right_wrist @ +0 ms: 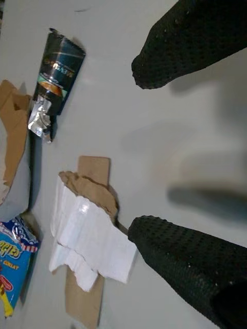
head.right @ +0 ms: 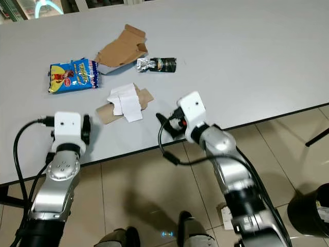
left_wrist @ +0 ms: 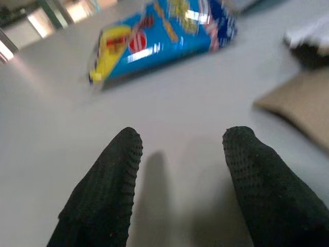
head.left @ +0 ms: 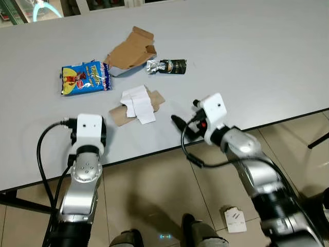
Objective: Picking trash to rubbish bin
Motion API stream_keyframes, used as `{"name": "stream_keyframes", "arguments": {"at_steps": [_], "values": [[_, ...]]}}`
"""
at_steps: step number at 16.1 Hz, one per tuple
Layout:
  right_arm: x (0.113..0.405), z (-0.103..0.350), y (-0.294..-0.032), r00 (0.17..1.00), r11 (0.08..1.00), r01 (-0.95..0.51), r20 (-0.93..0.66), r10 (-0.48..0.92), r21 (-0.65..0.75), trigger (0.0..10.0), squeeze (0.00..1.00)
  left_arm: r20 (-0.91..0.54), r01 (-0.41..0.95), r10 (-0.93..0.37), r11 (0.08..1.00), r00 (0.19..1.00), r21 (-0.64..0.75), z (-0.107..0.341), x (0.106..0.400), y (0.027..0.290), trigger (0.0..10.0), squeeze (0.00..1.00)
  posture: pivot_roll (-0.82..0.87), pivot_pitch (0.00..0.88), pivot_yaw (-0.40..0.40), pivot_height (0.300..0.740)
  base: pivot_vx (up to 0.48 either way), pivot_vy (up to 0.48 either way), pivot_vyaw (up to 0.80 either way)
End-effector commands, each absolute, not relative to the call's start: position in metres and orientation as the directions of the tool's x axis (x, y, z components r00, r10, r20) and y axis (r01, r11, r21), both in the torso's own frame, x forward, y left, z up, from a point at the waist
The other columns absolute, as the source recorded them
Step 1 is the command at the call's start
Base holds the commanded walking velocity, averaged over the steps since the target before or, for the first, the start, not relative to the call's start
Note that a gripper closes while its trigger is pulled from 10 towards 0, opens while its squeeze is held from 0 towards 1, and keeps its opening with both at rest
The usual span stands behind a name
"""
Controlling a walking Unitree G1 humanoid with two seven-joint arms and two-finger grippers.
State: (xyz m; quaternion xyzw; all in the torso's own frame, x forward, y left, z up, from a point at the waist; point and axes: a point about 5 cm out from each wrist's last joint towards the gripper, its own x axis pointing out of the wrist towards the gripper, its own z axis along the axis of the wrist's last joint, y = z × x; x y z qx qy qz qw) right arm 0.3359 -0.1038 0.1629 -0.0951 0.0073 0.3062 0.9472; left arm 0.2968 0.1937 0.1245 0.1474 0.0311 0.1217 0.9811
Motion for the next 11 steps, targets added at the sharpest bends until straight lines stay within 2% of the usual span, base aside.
{"name": "stream_keyframes", "arguments": {"at_steps": [1,2,7,11], "values": [[0.34,0.165,-0.104,0.813,0.794,-0.579,-0.055,0.58,-0.186,10.0,0.0,-0.063,-0.228,0.257,0.928,0.964,0.294,0.12,0.291,0.198,10.0,1.0,-0.08,0.256,0.032,0.74,0.0,0.0,0.0],[0.344,0.166,-0.103,0.809,0.789,-0.584,-0.052,0.586,-0.191,10.0,0.0,-0.076,-0.228,0.26,0.93,0.963,0.288,0.119,0.289,0.199,10.0,0.0,-0.07,0.259,0.032,0.74,0.0,0.0,0.0],[0.357,0.166,-0.088,0.774,0.753,-0.625,-0.042,0.631,-0.207,10.0,0.0,-0.099,-0.216,0.25,0.939,0.963,0.266,0.12,0.284,0.194,10.0,0.0,-0.05,0.28,0.032,0.74,0.0,0.0,0.0],[0.367,0.171,-0.075,0.766,0.745,-0.631,-0.02,0.643,-0.217,10.0,0.0,-0.111,-0.166,0.191,0.965,0.975,0.203,0.122,0.278,0.185,10.0,0.0,-0.03,0.287,0.026,0.74,0.0,0.0,0.0]]}}
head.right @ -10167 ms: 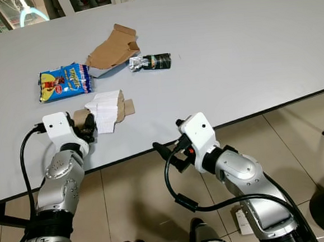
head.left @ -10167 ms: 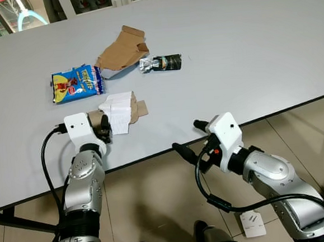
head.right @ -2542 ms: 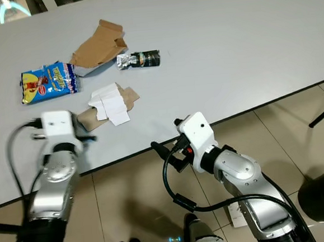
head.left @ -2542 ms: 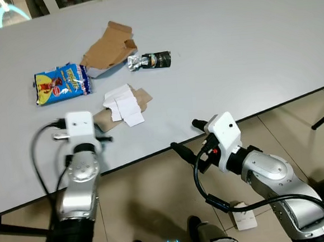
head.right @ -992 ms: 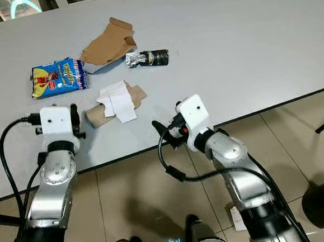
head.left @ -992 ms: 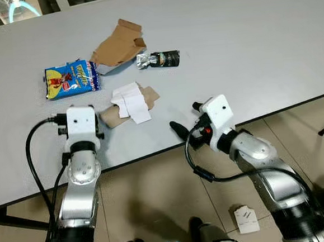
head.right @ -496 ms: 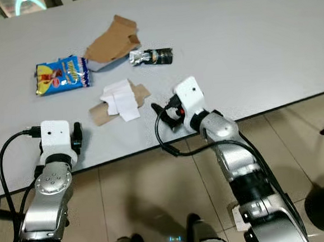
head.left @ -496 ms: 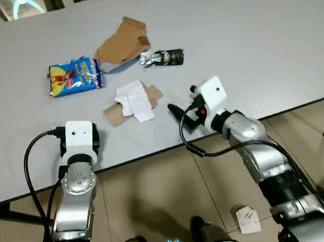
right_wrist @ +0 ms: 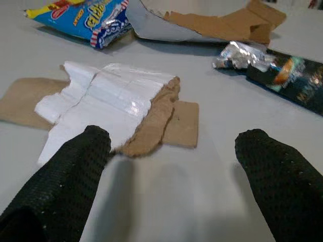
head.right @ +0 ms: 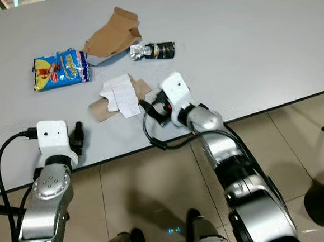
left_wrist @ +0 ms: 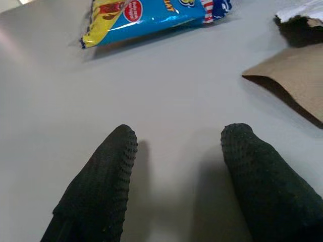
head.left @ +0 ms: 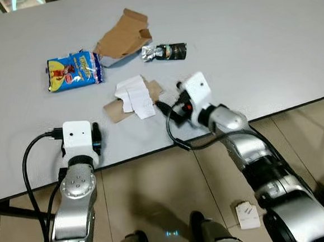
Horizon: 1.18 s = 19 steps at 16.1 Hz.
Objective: Picking trash to rubbish bin
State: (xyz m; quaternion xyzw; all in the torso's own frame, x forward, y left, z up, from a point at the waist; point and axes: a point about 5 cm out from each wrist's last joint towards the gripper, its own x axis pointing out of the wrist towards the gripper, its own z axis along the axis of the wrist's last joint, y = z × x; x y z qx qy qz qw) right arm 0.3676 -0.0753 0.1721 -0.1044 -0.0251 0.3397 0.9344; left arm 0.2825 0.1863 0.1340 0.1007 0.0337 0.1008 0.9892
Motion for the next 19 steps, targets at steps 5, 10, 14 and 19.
{"name": "stream_keyframes", "arguments": {"at_steps": [5,10,14,19], "values": [[0.381,0.186,-0.073,0.808,0.79,-0.563,0.037,0.588,-0.244,10.0,0.0,-0.135,-0.138,0.168,0.969,0.976,0.205,0.122,0.271,0.185,10.0,0.0,0.0,0.303,0.031,0.74,0.0,0.0,0.0],[0.397,0.196,-0.086,0.879,0.847,-0.44,0.05,0.475,-0.3,10.0,0.0,-0.137,-0.143,0.174,0.968,0.975,0.208,0.126,0.266,0.187,10.0,0.0,0.02,0.323,0.032,0.74,0.0,0.0,0.0],[0.402,0.197,-0.092,0.895,0.841,-0.417,0.009,0.447,-0.345,10.0,0.0,-0.146,-0.081,0.107,0.982,0.984,0.171,0.128,0.264,0.18,10.0,0.0,0.02,0.336,0.029,0.74,0.0,0.0,0.0],[0.406,0.203,-0.092,0.887,0.825,-0.431,-0.003,0.462,-0.366,10.0,0.0,-0.179,-0.055,0.087,0.983,0.98,0.174,0.125,0.264,0.181,10.0,0.0,0.02,0.341,0.029,0.74,0.0,0.0,0.0]]}}
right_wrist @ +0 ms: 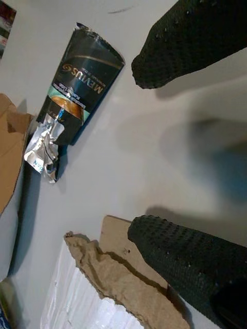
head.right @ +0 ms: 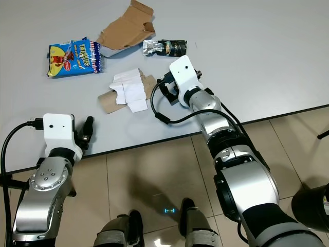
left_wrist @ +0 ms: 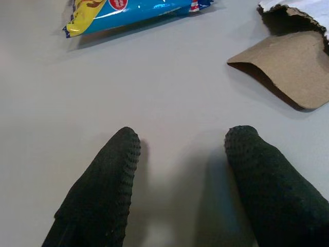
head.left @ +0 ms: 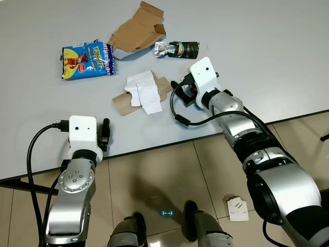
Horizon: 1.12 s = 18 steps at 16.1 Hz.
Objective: Picking trash to rubbish bin
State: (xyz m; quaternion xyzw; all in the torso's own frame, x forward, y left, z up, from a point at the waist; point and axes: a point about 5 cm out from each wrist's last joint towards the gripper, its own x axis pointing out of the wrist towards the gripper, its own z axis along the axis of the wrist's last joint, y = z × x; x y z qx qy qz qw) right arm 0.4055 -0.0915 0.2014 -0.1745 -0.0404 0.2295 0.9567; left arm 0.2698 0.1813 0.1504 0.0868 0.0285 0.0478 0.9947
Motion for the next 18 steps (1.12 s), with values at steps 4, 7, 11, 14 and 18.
{"name": "stream_keyframes", "arguments": {"at_steps": [4,7,11,14,18], "values": [[0.403,0.207,-0.077,0.853,0.808,-0.477,0.041,0.521,-0.346,10.0,0.0,-0.197,-0.026,0.059,0.985,0.979,0.169,0.121,0.267,0.179,10.0,0.0,0.02,0.34,0.028,0.74,0.0,0.0,0.0],[0.399,0.208,-0.068,0.824,0.793,-0.517,0.064,0.563,-0.324,10.0,0.0,-0.197,-0.002,0.034,0.987,0.98,0.161,0.122,0.268,0.178,10.0,0.0,0.01,0.337,0.03,0.74,0.0,0.0,0.0],[0.395,0.204,-0.062,0.801,0.77,-0.544,0.065,0.594,-0.332,10.0,0.0,-0.2,0.003,0.03,0.986,0.979,0.164,0.12,0.268,0.177,10.0,0.0,0.01,0.334,0.028,0.74,0.0,0.0,0.0],[0.403,0.209,-0.079,0.859,0.805,-0.455,0.051,0.51,-0.381,10.0,0.0,-0.203,0.003,0.031,0.986,0.979,0.164,0.12,0.268,0.177,10.0,0.0,0.01,0.329,0.027,0.74,0.0,0.0,0.0],[0.41,0.208,-0.098,0.91,0.82,-0.379,-0.009,0.415,-0.43,10.0,0.0,-0.204,0.001,0.032,0.987,0.979,0.161,0.119,0.267,0.176,10.0,0.0,0.02,0.33,0.025,0.74,0.0,0.0,0.0]]}}
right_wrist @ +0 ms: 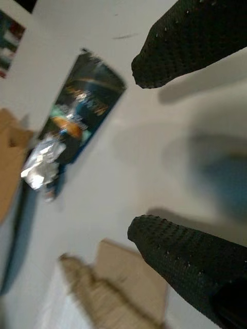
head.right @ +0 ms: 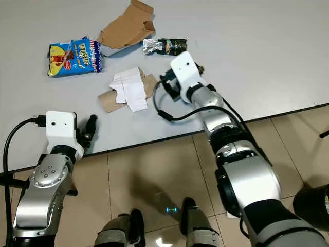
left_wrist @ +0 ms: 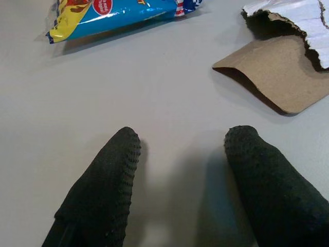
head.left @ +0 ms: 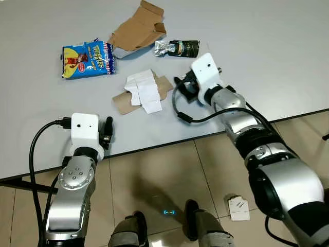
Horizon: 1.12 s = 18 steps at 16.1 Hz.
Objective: Picking trash to rubbish bin
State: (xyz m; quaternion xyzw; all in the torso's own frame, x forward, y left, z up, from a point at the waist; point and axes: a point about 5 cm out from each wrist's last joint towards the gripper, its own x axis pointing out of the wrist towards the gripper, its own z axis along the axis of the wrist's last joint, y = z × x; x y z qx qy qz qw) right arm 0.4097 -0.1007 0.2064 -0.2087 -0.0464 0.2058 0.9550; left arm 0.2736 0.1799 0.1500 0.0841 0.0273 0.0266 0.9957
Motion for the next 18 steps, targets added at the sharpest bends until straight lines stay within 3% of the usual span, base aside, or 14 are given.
{"name": "stream_keyframes", "arguments": {"at_steps": [1,4,8,12,18], "values": [[0.411,0.207,-0.1,0.915,0.819,-0.372,-0.022,0.403,-0.437,10.0,0.0,-0.204,0.0,0.033,0.987,0.978,0.16,0.119,0.267,0.177,10.0,0.0,0.02,0.331,0.024,0.74,0.0,0.0,0.0],[0.41,0.195,-0.097,0.903,0.777,-0.417,-0.115,0.414,-0.472,10.0,0.0,-0.206,-0.005,0.039,0.986,0.978,0.164,0.119,0.266,0.179,10.0,0.0,0.02,0.331,0.024,0.74,0.0,0.0,0.0],[0.408,0.194,-0.086,0.876,0.754,-0.465,-0.121,0.466,-0.463,10.0,0.0,-0.205,-0.002,0.037,0.986,0.978,0.165,0.119,0.266,0.179,10.0,0.0,0.02,0.331,0.024,0.74,0.0,0.0,0.0],[0.398,0.19,-0.061,0.781,0.684,-0.592,-0.093,0.618,-0.426,10.0,0.0,-0.201,0.004,0.031,0.986,0.979,0.168,0.118,0.268,0.179,10.0,0.0,0.02,0.328,0.025,0.74,0.0,0.0,0.0],[0.393,0.182,-0.059,0.752,0.655,-0.628,-0.108,0.651,-0.421,10.0,0.0,-0.187,0.016,0.015,0.987,0.982,0.162,0.118,0.271,0.178,10.0,0.0,0.01,0.328,0.027,0.74,0.0,0.0,0.0]]}}
